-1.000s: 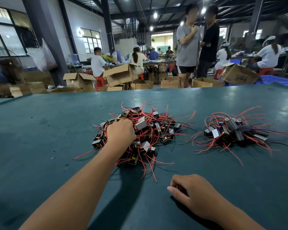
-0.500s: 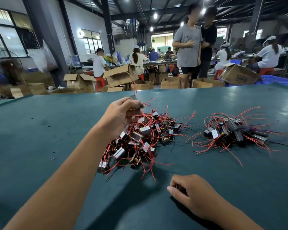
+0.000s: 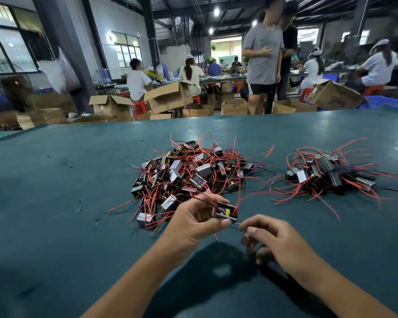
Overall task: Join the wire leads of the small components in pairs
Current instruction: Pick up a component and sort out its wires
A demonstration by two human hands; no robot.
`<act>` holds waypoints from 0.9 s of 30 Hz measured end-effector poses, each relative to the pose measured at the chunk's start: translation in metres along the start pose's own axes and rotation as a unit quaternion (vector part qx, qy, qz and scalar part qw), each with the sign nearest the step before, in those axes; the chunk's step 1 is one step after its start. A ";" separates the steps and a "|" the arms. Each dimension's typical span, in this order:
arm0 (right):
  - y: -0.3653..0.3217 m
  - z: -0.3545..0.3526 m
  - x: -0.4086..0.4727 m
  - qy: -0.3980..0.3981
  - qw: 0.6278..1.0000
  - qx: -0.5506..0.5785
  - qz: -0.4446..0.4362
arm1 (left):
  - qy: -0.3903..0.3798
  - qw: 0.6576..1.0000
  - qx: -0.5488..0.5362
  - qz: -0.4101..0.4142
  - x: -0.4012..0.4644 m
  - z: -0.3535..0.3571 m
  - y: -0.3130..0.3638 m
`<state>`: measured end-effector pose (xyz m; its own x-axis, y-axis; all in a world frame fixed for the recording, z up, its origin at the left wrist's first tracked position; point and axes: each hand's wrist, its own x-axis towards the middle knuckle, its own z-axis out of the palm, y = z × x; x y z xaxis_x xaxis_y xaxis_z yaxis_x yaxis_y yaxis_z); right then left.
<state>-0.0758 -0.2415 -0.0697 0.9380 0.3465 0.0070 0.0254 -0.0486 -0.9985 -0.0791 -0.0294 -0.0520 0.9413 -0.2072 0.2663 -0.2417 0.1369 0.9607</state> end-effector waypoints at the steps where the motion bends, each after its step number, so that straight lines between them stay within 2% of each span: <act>1: -0.002 0.002 -0.002 -0.024 0.999 0.040 0.009 | -0.005 1.000 0.017 -0.001 -0.001 0.003 -0.004; 4: -0.005 0.009 -0.005 -0.028 0.994 0.097 0.029 | -0.027 0.997 0.076 0.004 -0.006 0.010 -0.012; 12: -0.005 0.012 -0.004 0.000 0.995 0.071 0.065 | -0.058 0.966 0.243 0.073 -0.008 0.016 -0.018; 16: -0.004 0.011 -0.003 -0.002 0.997 0.043 0.057 | -0.089 0.961 0.255 0.063 -0.009 0.012 -0.015; 21: -0.003 0.004 -0.003 0.003 0.999 0.015 0.045 | -0.149 0.958 0.245 -0.019 -0.009 -0.006 -0.008; 25: -0.005 0.008 -0.005 -0.031 0.994 0.077 0.067 | -0.138 0.971 0.189 -0.041 -0.010 -0.004 -0.006; 27: -0.007 0.009 -0.007 -0.050 0.995 0.063 0.053 | -0.126 0.974 0.184 -0.039 -0.010 -0.002 -0.007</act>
<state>-0.0857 -0.2348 -0.0635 0.8935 0.4383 -0.0977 -0.1207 0.0250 -0.9924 -0.0860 -0.0267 -0.0617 0.8837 -0.4409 0.1574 -0.2831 -0.2355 0.9297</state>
